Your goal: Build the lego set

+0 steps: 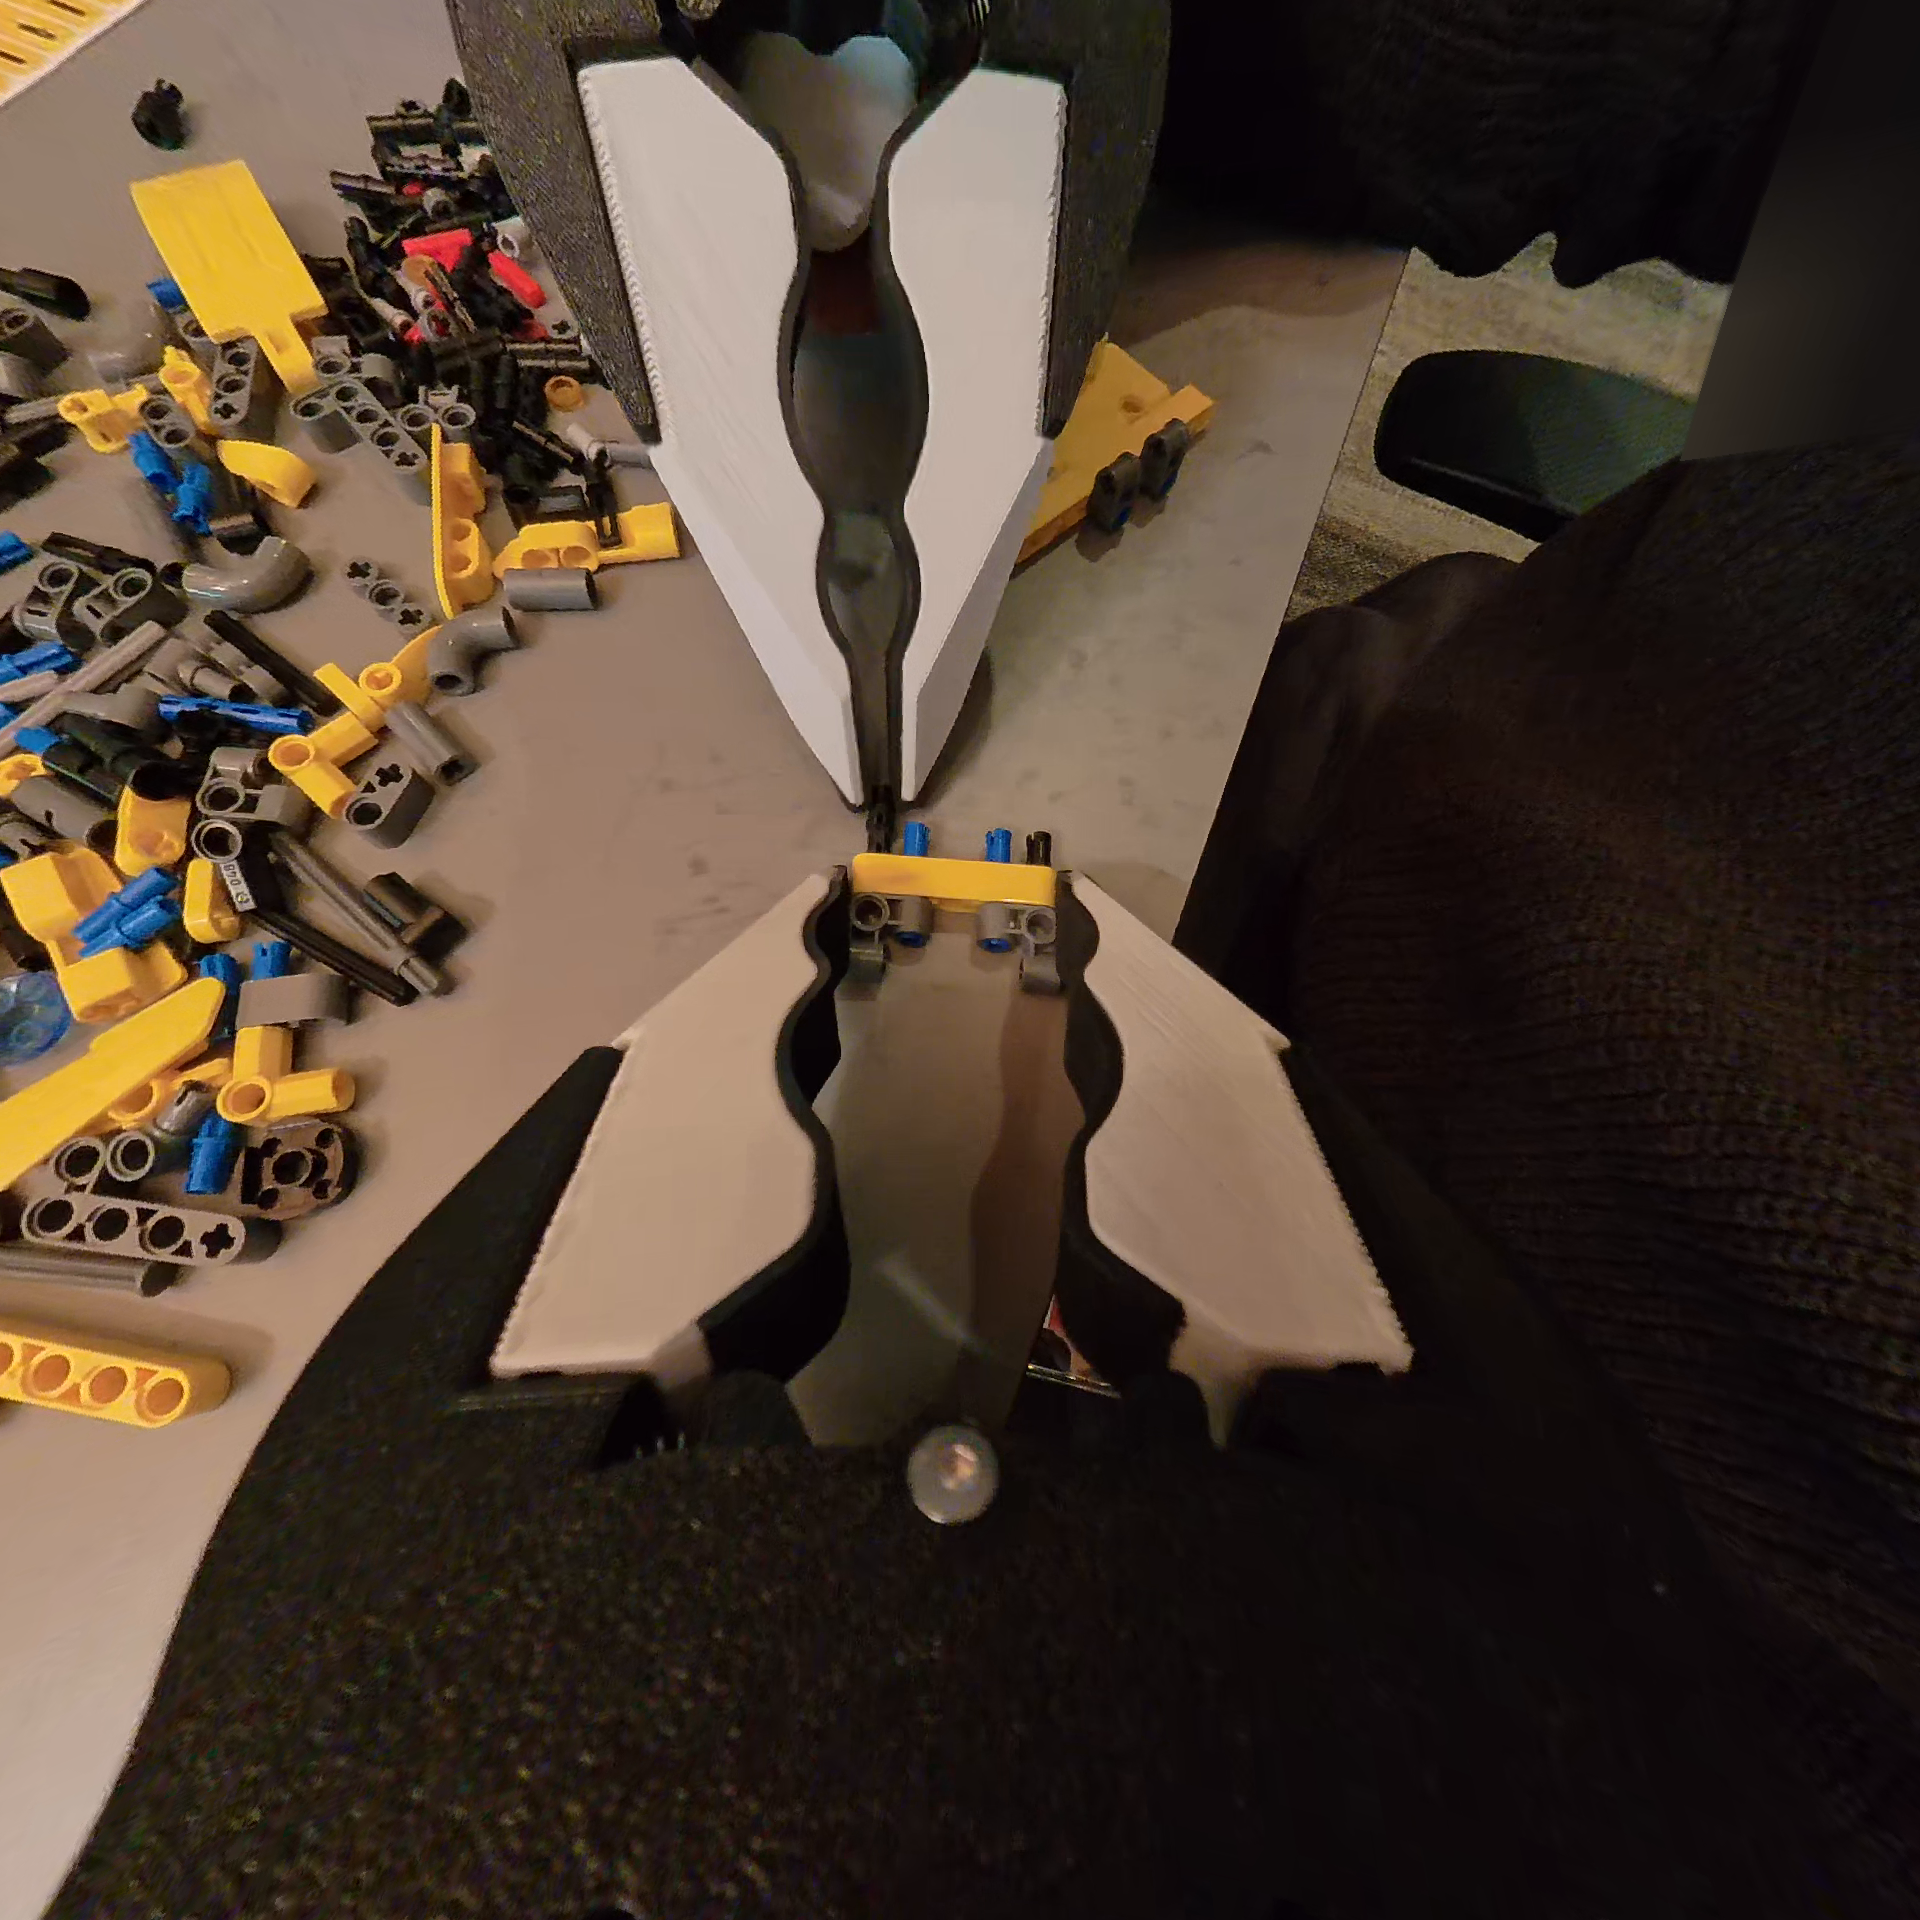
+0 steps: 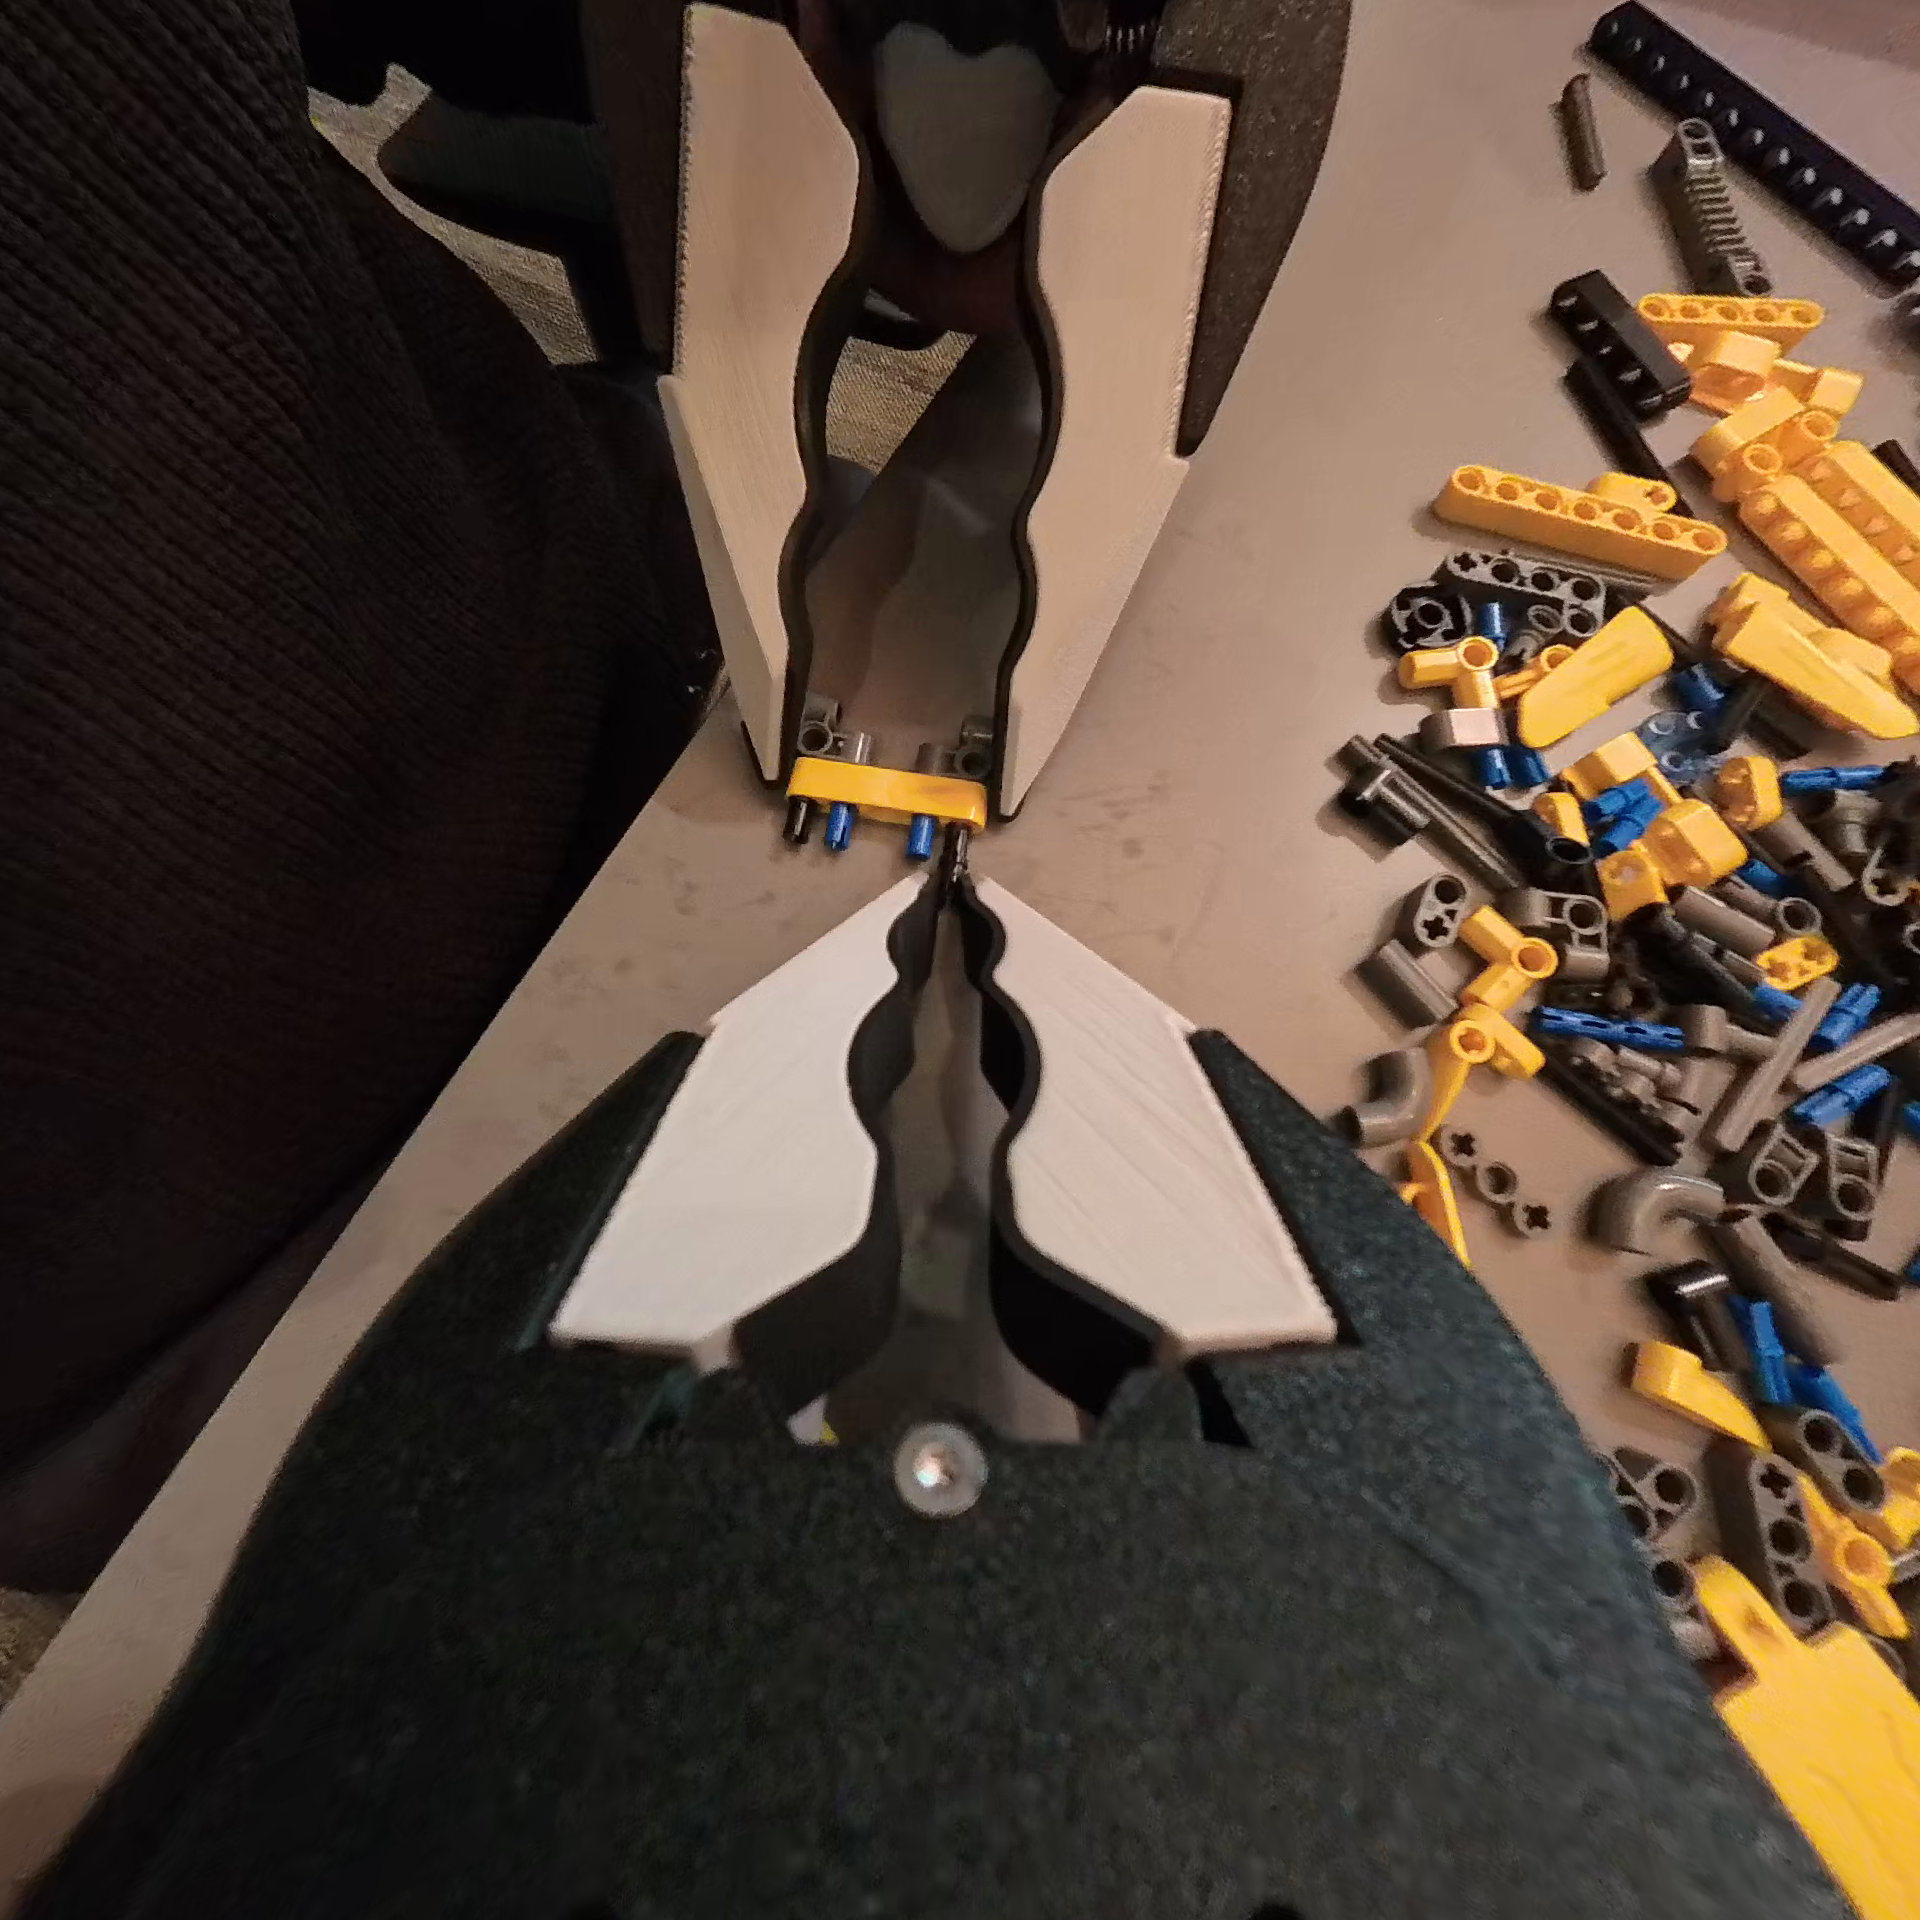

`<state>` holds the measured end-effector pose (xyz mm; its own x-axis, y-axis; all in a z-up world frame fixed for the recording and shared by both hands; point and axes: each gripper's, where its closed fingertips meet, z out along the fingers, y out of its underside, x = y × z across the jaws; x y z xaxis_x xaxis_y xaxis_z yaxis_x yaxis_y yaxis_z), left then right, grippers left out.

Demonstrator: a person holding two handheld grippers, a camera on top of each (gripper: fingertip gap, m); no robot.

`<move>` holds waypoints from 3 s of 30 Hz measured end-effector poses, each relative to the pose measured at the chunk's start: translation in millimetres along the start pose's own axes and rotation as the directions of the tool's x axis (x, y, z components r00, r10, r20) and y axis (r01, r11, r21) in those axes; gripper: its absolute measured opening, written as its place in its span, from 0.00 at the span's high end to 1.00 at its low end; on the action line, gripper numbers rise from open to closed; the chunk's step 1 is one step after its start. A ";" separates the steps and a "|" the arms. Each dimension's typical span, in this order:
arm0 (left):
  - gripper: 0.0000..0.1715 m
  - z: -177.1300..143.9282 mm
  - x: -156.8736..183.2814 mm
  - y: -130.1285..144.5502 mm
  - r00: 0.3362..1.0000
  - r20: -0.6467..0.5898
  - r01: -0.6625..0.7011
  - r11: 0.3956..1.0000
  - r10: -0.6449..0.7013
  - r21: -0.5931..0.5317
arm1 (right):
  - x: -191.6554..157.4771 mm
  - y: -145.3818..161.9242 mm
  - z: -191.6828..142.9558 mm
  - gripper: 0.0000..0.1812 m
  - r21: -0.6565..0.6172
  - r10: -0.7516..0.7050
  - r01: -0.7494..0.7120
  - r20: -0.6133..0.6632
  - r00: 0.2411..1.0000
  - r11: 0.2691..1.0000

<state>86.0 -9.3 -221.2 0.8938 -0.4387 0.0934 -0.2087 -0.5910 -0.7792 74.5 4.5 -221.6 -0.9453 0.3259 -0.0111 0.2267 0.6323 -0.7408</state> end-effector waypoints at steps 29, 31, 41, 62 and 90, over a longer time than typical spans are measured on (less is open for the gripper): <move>0.78 -0.2 -1.1 -0.6 1.000 0.007 0.006 1.000 -0.006 0.001 | 0.8 0.3 1.1 0.98 0.009 0.099 -0.100 0.030 0.995 0.995; 0.78 -0.1 -1.2 -0.7 1.000 0.011 0.003 1.000 -0.003 0.002 | 1.1 0.2 1.2 0.98 0.007 0.140 -0.140 0.042 0.989 0.990; 0.78 -0.2 -1.2 -0.8 1.000 0.009 0.003 1.000 -0.003 0.005 | 2.5 -0.6 2.0 0.99 -0.049 0.254 -0.252 0.038 0.966 0.966; 0.79 0.6 -2.6 -1.1 1.000 0.000 0.014 1.000 -0.014 0.011 | 3.0 -2.5 3.6 0.99 -0.006 -0.007 0.006 -0.061 0.998 1.000; 0.87 2.7 20.2 -30.9 0.999 0.036 0.000 0.992 -0.004 0.124 | 10.6 -8.7 12.5 1.00 -0.010 0.144 -0.145 -0.067 0.987 0.989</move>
<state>111.6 1.9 -196.9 0.9084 -0.4115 0.0746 -0.1578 -0.5024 -0.8501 59.6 -6.3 -223.7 -0.8849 0.4602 -0.0726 0.3639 0.5856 -0.7243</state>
